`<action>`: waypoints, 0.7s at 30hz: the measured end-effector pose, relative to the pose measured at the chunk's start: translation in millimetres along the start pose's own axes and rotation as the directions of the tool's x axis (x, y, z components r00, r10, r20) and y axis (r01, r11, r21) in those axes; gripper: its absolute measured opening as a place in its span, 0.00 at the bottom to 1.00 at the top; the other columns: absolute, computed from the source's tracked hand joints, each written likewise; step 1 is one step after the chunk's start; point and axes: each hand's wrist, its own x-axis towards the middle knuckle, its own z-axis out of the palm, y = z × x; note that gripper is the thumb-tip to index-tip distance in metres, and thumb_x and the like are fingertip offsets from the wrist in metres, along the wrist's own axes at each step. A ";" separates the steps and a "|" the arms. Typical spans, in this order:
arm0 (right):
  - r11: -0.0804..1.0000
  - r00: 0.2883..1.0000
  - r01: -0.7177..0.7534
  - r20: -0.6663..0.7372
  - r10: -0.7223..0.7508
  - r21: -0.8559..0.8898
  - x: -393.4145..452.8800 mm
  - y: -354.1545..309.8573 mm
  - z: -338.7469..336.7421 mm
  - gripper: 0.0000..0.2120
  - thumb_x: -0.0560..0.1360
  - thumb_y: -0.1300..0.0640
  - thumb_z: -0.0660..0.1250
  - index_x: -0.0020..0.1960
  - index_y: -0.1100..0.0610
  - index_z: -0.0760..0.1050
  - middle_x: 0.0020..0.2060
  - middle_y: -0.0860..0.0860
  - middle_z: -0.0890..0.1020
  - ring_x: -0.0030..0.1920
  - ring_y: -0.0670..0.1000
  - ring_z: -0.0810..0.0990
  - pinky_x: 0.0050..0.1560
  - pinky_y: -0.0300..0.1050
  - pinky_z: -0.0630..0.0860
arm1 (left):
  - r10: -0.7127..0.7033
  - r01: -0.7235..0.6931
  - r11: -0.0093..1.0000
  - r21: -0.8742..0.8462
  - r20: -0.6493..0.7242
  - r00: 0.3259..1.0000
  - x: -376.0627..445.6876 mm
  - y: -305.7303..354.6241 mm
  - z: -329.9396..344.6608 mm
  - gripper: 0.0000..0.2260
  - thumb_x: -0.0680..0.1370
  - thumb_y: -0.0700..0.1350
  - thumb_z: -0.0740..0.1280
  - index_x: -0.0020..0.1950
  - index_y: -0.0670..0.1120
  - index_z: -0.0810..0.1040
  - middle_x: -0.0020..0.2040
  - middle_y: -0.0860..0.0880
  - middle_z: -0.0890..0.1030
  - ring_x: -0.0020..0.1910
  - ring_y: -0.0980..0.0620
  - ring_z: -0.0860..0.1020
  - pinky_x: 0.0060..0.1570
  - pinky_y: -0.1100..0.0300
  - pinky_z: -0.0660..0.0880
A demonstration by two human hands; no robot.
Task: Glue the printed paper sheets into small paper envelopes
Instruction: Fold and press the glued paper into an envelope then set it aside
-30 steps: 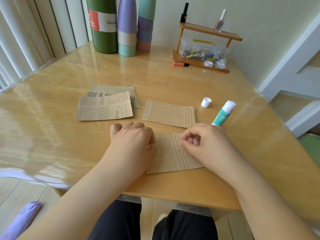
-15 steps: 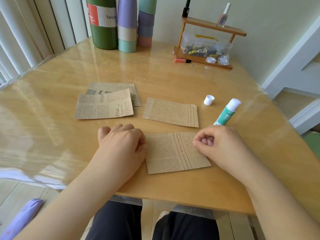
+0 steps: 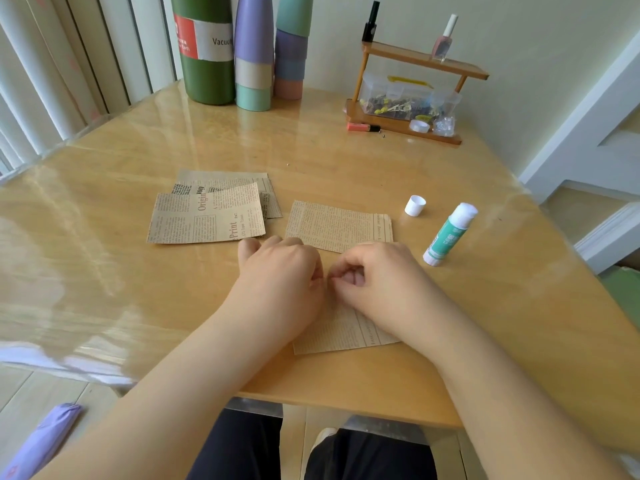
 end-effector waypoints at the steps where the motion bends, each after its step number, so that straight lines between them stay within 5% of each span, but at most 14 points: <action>1: 1.000 1.000 0.014 0.020 -0.014 -0.019 2.0 -1.8 3.2 0.05 0.71 0.59 0.67 0.40 0.51 0.81 0.30 0.43 0.74 0.33 0.42 0.71 0.39 0.37 0.72 | 0.000 0.000 1.000 0.019 0.018 1.000 1.3 1.2 2.0 0.07 0.75 0.47 0.60 0.47 0.53 0.78 0.45 0.54 0.75 0.53 0.51 0.71 0.51 0.55 0.56; 12: 0.981 0.976 -0.185 -0.104 0.190 0.061 -14.5 44.5 -18.7 0.06 0.69 0.60 0.72 0.35 0.53 0.80 0.27 0.46 0.76 0.30 0.41 0.72 0.33 0.31 0.71 | -0.038 0.038 0.999 -0.027 -0.025 0.999 -16.0 -25.0 -5.7 0.06 0.77 0.48 0.61 0.43 0.53 0.76 0.40 0.55 0.73 0.47 0.54 0.69 0.46 0.58 0.52; 21: 0.998 0.996 -0.055 -0.074 0.053 -0.021 0.4 13.3 -7.9 0.04 0.71 0.58 0.70 0.38 0.51 0.80 0.27 0.43 0.75 0.31 0.39 0.73 0.33 0.29 0.69 | -0.007 0.007 1.000 0.022 0.011 1.000 2.3 -6.4 -4.9 0.06 0.76 0.46 0.60 0.46 0.52 0.76 0.44 0.55 0.74 0.52 0.52 0.71 0.48 0.56 0.54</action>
